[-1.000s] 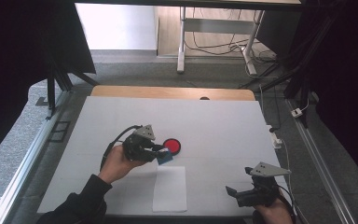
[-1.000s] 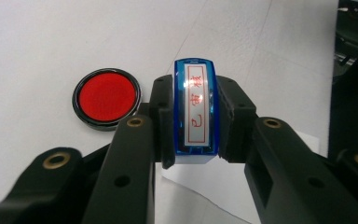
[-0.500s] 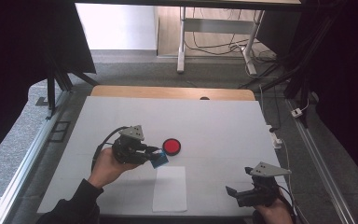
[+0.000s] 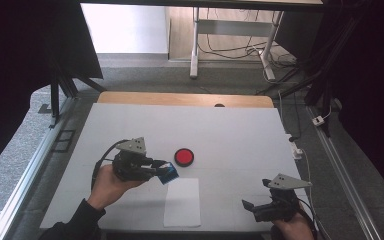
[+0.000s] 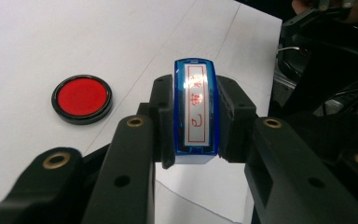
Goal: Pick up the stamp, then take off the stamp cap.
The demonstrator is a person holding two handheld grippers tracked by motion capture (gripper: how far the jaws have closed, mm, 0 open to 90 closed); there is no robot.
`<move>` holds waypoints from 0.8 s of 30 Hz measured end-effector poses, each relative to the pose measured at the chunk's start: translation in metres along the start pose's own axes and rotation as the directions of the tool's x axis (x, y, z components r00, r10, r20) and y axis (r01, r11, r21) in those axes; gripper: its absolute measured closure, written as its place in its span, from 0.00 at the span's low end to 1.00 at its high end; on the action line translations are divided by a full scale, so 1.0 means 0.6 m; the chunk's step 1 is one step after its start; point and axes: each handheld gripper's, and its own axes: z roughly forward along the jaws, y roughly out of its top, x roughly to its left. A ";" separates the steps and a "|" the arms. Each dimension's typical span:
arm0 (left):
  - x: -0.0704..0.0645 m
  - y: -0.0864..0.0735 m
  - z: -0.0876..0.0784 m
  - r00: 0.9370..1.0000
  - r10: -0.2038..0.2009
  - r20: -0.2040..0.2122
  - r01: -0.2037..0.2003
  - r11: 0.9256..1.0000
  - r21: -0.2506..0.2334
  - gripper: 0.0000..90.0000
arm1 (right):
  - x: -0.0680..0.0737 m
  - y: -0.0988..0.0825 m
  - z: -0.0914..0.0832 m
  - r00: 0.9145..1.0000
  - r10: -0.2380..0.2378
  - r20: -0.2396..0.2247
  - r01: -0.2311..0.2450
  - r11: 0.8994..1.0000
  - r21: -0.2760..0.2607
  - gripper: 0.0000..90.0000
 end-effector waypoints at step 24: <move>-0.013 -0.003 0.007 0.999 0.021 0.045 -0.020 0.999 -0.026 0.78 | 0.017 0.013 0.001 0.999 -0.041 -0.036 0.039 0.999 -0.036 0.00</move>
